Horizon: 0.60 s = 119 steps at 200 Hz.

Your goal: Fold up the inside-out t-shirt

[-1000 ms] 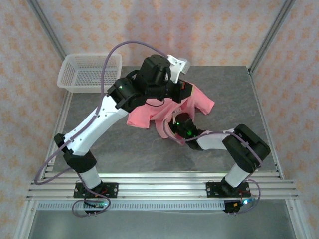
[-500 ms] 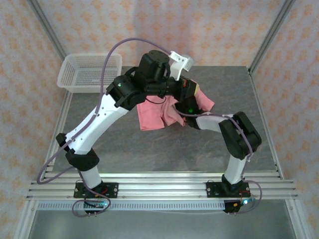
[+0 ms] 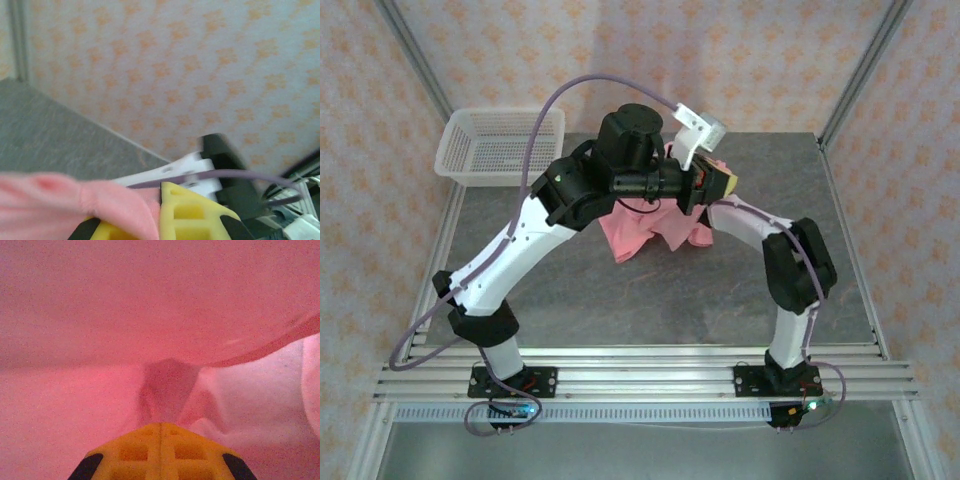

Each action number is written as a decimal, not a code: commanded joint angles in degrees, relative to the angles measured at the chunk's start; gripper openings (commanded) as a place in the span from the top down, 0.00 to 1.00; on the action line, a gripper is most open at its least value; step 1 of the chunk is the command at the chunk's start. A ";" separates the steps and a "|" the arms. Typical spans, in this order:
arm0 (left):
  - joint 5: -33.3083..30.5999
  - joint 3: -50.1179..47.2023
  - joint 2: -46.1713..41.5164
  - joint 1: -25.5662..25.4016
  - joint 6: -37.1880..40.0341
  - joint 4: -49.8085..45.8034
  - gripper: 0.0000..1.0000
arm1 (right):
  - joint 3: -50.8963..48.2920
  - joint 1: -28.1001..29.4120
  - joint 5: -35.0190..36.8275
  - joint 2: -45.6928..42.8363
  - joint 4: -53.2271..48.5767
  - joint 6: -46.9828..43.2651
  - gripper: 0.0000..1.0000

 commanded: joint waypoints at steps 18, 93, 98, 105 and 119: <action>2.77 12.57 3.13 -2.85 7.64 -5.56 1.00 | 8.51 0.58 1.21 11.23 -17.04 -3.29 1.00; -5.19 -0.31 -5.51 -3.25 10.76 1.23 1.00 | 8.55 2.83 16.35 11.11 -34.16 -14.24 0.47; -5.42 -0.37 -5.76 -3.21 10.59 1.95 1.00 | 8.13 3.05 18.00 11.39 -35.26 -14.37 0.33; -5.87 0.51 -5.50 -3.24 10.08 2.20 1.00 | 7.43 3.22 19.33 11.83 -36.26 -14.62 0.21; -5.20 6.43 -3.69 -3.34 10.14 -0.34 1.00 | 7.65 3.26 19.60 13.64 -39.34 -14.86 0.15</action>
